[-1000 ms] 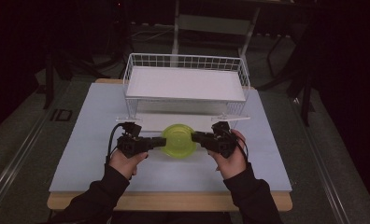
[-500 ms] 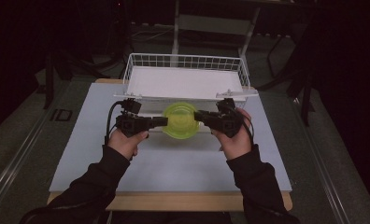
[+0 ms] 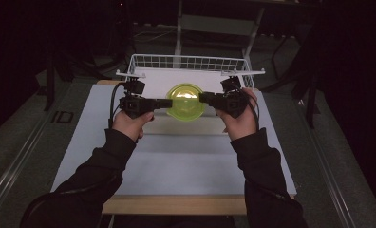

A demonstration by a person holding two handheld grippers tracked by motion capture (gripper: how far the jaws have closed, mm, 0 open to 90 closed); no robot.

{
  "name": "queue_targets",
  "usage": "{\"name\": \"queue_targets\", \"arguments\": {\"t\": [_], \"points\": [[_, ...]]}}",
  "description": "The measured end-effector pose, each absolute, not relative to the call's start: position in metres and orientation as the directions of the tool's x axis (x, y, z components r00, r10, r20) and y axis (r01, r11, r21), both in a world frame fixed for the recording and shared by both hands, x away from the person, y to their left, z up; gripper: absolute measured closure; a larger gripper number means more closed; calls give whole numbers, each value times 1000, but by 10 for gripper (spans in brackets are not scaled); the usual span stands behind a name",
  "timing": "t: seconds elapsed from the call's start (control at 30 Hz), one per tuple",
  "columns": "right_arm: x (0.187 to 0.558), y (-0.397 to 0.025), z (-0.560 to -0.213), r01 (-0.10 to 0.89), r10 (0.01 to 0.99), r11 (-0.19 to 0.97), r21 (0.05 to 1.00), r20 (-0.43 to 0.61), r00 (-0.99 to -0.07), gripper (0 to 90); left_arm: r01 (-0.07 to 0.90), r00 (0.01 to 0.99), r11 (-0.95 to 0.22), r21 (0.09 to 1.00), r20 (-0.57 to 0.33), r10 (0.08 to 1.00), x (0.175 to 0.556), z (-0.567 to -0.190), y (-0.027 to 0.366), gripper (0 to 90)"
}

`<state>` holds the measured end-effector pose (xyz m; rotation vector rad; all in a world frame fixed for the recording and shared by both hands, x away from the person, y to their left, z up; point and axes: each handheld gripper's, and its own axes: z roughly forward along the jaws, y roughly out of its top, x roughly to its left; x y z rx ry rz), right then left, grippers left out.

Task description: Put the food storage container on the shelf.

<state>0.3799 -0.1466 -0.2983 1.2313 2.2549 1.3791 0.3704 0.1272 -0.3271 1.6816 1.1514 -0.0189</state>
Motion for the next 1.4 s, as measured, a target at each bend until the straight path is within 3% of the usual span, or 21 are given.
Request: {"name": "queue_targets", "arguments": {"t": [0.6, 1.03, 1.2, 1.33, 1.4], "points": [[432, -137, -288, 601, 787, 207, 772, 234, -571, 788, 747, 455, 26, 664, -539, 709, 421, -315, 125, 816], [456, -139, -284, 668, 794, 178, 723, 295, -531, 788, 719, 461, 40, 694, -519, 719, 439, -316, 123, 791], [464, -137, -284, 681, 804, 170, 712, 299, -514, 763, 725, 442, 54, 686, -525, 727, 446, -316, 121, 729], [469, -135, -283, 675, 802, 169, 719, 298, -518, 658, 720, 438, 52, 692, -511, 740, 454, -315, 116, 613], [470, -135, -283, 672, 803, 169, 721, 294, -518, 630, 718, 438, 51, 694, -507, 743, 454, -315, 114, 610]]}}
